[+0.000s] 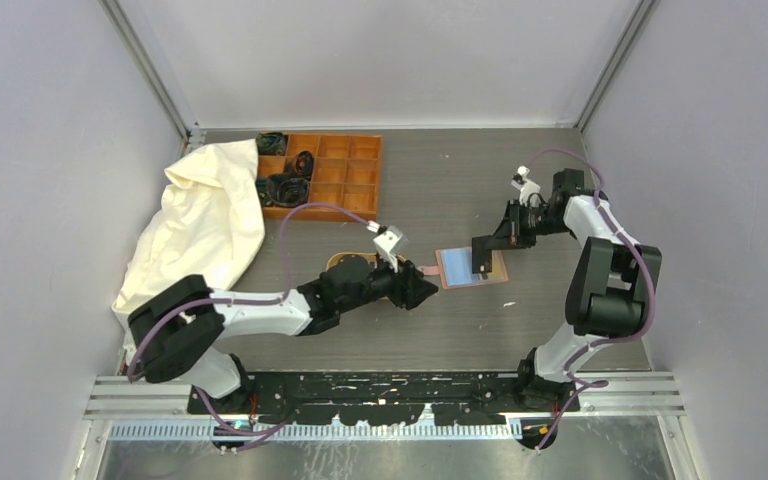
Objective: Put the credit cards into the card holder
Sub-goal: Insert the credit card into the card holder.
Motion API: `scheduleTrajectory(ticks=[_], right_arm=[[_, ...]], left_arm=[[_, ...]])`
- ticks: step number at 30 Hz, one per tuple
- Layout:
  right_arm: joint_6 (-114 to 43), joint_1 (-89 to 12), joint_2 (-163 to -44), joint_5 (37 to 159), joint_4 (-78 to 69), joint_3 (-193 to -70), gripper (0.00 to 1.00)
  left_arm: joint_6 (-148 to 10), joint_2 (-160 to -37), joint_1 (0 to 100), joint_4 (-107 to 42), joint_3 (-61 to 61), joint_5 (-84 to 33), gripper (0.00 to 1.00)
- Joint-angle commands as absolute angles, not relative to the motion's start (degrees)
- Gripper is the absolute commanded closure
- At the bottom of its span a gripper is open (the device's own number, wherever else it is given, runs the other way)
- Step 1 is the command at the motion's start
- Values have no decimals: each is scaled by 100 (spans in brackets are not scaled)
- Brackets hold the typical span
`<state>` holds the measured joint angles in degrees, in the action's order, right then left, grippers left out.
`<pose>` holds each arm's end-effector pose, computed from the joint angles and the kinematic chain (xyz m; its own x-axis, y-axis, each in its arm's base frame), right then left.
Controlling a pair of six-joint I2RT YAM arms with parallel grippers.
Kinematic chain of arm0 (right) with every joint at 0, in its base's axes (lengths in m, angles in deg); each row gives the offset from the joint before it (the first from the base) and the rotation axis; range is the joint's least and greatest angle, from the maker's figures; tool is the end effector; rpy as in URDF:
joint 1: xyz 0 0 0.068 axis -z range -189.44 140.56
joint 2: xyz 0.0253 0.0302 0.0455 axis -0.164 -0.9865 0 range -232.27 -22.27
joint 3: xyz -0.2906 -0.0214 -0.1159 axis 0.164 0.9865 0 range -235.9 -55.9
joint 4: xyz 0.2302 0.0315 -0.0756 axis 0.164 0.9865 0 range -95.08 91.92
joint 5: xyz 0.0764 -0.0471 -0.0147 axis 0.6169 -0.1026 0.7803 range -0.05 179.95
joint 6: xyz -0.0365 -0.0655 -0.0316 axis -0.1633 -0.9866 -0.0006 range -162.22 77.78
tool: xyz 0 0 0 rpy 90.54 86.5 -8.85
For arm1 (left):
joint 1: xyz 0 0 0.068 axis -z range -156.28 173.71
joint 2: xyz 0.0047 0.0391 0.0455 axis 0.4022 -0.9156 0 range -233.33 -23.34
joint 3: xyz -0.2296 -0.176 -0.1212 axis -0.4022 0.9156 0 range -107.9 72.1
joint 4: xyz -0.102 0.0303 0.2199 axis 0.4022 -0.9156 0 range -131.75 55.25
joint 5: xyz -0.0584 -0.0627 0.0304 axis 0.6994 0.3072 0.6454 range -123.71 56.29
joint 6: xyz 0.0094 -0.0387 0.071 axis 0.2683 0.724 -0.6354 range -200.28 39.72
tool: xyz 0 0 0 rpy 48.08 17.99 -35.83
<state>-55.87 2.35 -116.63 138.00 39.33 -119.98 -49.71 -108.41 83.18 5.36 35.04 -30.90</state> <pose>0.3057 -0.0101 0.2391 -0.9043 0.0275 -0.4260 -0.2771 0.7213 0.6348 0.1662 -0.2887 0.2702 -0.5101 -0.1348 -0.8495 0.7265 0.4611 -0.5095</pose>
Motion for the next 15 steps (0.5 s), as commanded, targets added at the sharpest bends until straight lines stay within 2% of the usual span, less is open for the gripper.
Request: scheduleTrajectory(ticks=[1, 8, 15], right_arm=[[-5713, 249, -11860, 13604, 4242, -12260, 99], [-5796, 299, -12502, 13600, 4438, -12425, 99], [-5811, 301, -12743, 13591, 4367, -12503, 99]], left_arm=[[-6116, -11407, 8308, -6, 2923, -3040, 47], [-7909, -12080, 8299, -444, 2230, -2285, 44], [-8320, -12759, 8291, -192, 1888, -2033, 45]])
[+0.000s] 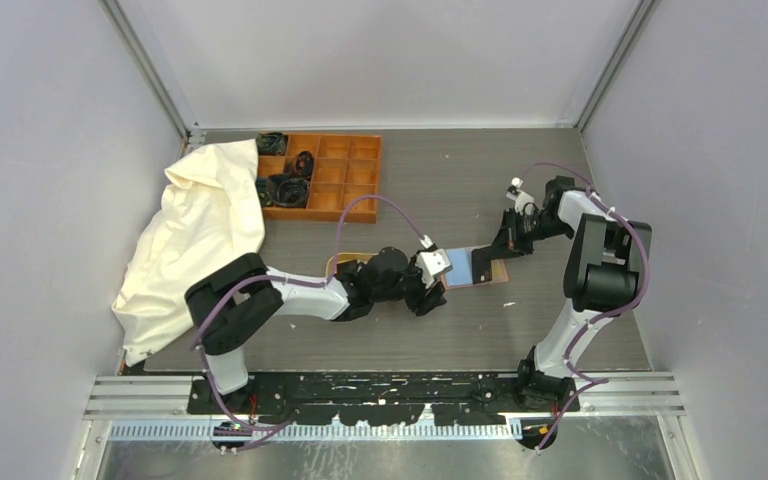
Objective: Put the credit cards into the card holder
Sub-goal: Insert the credit card into the card holder.
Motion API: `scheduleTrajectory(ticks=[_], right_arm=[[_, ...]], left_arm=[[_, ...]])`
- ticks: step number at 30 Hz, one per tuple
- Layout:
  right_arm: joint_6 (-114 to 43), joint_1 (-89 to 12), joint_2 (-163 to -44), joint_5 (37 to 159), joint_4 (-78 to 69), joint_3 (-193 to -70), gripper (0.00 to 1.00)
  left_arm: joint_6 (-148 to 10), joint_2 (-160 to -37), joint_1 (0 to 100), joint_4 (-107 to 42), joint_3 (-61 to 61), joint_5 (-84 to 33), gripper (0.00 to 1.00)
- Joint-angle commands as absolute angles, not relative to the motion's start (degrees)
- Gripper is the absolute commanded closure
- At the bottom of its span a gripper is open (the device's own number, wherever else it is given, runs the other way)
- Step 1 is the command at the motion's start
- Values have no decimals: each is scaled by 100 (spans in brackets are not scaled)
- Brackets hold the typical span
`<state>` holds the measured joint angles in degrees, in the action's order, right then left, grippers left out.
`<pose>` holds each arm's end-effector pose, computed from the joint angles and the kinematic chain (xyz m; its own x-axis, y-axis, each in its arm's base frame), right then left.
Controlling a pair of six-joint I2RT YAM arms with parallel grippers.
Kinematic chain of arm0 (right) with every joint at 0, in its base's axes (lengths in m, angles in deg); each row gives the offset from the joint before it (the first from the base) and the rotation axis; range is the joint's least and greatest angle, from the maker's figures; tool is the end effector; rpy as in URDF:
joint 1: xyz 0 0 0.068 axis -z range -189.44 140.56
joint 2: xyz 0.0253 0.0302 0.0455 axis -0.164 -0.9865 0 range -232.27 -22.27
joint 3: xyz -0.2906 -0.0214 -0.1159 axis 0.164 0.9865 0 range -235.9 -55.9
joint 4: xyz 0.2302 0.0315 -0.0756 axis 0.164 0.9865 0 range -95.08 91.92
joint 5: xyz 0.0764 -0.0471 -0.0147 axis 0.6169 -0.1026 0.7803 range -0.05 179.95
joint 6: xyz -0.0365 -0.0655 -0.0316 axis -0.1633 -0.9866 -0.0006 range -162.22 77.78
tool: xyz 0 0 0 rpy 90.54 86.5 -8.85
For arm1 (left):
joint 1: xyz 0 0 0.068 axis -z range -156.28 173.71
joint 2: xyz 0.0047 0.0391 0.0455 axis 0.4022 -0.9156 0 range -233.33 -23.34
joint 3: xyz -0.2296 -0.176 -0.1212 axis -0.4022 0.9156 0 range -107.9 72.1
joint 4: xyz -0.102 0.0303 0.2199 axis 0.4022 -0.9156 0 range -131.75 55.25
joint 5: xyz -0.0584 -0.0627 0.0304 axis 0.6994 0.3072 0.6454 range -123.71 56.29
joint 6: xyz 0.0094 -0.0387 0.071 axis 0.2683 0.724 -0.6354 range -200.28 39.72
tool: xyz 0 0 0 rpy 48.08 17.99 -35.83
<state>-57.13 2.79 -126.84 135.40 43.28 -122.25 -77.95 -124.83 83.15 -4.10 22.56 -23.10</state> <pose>0.3230 -0.0185 0.1931 -0.9702 0.0255 -0.2408 -0.1477 0.7255 0.6722 0.1929 -0.3524 0.2198 -0.2224 0.2982 -0.9282 0.9253 0.3645 -0.1046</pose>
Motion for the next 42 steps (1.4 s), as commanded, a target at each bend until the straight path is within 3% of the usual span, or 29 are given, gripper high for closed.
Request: scheduleTrajectory(ticks=[1, 7, 10, 17, 42], right_arm=[[-5812, 301, -12787, 13607, 4366, -12521, 99], [-5795, 302, -12955, 13706, 4270, -12582, 99], [-5654, 304, -12987, 13736, 4104, -12567, 99], [-5396, 349, -13070, 13958, 3842, -12540, 99], [-5807, 434, -13457, 14285, 4349, -12463, 99]], left_arm=[[-8299, -12838, 8286, -249, 1786, -2046, 45], [-7017, -13208, 7858, -408, 1424, -2131, 47], [-6203, -13287, 7649, -417, 1380, -2276, 54], [-5487, -13517, 7634, -819, 1054, -2422, 57], [-5281, -14161, 7634, -2069, 231, -2853, 60]])
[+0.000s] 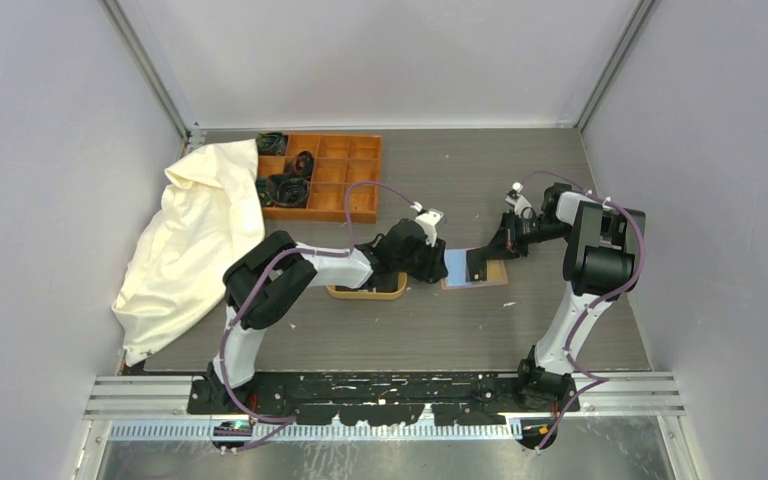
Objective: Put the credit cards into the card holder
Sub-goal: Insert the credit card into the card holder.
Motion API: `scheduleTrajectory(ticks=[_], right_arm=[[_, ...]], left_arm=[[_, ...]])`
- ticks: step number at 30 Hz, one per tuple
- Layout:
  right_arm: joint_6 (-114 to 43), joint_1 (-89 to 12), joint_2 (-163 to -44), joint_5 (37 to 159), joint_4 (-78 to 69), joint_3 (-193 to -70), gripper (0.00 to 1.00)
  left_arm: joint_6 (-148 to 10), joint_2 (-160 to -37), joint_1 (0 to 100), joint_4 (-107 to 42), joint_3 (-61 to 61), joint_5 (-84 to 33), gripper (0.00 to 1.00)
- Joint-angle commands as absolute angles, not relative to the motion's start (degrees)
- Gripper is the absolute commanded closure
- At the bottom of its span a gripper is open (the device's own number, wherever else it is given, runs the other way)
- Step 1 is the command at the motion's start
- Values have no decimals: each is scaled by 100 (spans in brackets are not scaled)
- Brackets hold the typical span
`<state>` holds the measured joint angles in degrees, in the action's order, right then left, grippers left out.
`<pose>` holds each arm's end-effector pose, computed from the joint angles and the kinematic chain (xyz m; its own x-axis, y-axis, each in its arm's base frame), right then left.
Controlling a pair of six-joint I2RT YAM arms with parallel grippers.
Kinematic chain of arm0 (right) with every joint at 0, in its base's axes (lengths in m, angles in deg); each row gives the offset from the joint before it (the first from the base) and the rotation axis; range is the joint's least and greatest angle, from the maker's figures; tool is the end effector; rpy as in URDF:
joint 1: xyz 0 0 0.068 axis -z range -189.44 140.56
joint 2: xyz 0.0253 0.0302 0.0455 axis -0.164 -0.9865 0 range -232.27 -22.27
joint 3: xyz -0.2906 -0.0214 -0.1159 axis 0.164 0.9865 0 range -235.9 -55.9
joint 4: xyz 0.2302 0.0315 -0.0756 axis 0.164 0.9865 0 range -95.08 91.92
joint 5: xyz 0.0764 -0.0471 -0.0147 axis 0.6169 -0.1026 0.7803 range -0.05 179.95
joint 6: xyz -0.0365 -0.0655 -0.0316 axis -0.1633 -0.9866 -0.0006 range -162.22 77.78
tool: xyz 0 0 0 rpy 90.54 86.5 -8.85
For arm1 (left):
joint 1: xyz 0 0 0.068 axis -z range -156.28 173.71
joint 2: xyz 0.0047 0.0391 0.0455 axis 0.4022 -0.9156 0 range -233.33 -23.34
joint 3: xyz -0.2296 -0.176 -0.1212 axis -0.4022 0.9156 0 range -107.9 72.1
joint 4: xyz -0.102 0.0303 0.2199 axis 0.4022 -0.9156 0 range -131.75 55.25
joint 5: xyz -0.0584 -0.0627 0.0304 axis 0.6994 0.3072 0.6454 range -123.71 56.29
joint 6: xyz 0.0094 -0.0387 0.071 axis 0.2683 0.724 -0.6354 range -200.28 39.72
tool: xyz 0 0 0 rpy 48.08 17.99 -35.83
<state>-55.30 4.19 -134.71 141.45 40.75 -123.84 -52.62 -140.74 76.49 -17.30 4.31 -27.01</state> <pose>0.3433 -0.0263 0.1622 -0.9808 0.0928 -0.1716 -0.0730 0.6414 0.7637 0.2810 -0.3836 0.1747 -0.6800 0.1331 -0.7210 0.6040 0.6592 -0.4479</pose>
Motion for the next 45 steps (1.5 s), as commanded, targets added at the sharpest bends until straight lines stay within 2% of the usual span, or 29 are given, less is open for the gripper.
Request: scheduleTrajectory(ticks=[1, 12, 45], right_arm=[[-5823, 430, -13449, 14281, 4367, -12456, 99], [-5792, 429, -13493, 14298, 4348, -12345, 99], [-5335, 155, -13579, 14318, 3879, -12249, 98]], left_arm=[[-5277, -14173, 7634, -2096, 211, -2847, 60], [-5277, -14278, 7636, -2227, 84, -2724, 67], [-5171, -14400, 7638, -2245, -54, -2417, 68]])
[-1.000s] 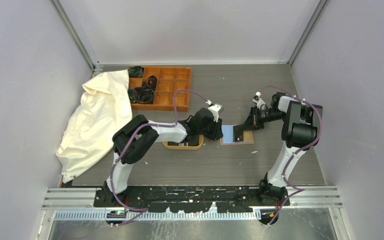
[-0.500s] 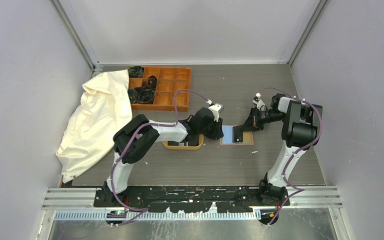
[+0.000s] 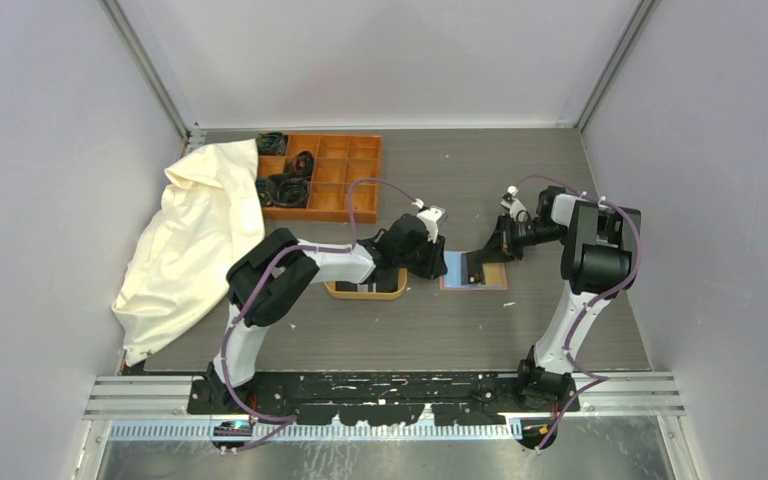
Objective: Put the credit cards into the card holder
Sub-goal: Insert the credit card into the card holder.
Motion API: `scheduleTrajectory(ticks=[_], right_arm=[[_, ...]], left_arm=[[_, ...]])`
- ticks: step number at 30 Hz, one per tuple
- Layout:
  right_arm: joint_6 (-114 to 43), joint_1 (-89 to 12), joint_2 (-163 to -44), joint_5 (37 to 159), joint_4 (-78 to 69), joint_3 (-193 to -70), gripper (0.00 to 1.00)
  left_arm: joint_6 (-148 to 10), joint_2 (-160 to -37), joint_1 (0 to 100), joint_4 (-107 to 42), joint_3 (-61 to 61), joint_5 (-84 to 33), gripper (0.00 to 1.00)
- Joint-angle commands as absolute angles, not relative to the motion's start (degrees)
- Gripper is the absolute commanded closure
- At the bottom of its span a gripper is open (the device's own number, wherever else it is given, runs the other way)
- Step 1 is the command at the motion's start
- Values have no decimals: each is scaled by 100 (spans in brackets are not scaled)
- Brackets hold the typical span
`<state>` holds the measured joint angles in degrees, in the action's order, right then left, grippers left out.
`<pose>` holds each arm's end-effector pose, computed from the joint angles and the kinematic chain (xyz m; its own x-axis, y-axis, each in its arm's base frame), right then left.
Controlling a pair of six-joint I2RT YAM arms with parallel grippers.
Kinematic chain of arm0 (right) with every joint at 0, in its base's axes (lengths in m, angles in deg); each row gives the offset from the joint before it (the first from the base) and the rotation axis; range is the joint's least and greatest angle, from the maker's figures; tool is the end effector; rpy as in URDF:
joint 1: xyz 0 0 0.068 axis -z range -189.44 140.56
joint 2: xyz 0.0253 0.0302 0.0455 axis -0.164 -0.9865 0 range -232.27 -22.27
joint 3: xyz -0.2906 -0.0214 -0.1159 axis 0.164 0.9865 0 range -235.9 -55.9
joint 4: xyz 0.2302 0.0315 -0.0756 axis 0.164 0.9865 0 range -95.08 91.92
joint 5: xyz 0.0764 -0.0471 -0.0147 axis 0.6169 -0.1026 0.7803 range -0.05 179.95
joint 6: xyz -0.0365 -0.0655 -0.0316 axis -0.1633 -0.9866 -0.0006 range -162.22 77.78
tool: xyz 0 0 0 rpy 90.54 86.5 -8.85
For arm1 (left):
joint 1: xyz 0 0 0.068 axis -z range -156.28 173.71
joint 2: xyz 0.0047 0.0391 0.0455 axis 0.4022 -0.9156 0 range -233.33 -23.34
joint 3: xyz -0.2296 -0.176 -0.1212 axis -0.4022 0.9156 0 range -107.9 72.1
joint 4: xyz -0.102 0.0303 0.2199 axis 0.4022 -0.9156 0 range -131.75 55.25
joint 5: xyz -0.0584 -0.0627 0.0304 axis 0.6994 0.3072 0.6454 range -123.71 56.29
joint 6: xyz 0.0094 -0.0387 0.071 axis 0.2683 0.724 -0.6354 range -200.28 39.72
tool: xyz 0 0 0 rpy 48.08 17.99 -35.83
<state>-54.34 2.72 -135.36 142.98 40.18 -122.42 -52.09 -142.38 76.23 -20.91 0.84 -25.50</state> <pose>0.3401 -0.0155 0.1551 -0.9871 0.0835 -0.1366 -0.0571 0.6136 0.7876 0.2869 -0.3908 0.1732 -0.7045 0.1504 -0.6936 0.5953 0.6573 -0.4621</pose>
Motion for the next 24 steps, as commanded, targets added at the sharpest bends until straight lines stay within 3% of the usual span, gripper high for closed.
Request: scheduleTrajectory(ticks=[1, 15, 24], right_arm=[[-5329, 128, -13585, 14305, 3885, -12250, 98], [-5382, 58, -13588, 14238, 4025, -12366, 90], [-5391, 41, -13514, 14100, 4060, -12401, 89]], left_arm=[[-5167, -14395, 7636, -2238, -58, -2414, 68], [-5101, -13549, 7659, -1711, 511, -2542, 63], [-4973, -12958, 8209, -1681, 709, -2768, 63]])
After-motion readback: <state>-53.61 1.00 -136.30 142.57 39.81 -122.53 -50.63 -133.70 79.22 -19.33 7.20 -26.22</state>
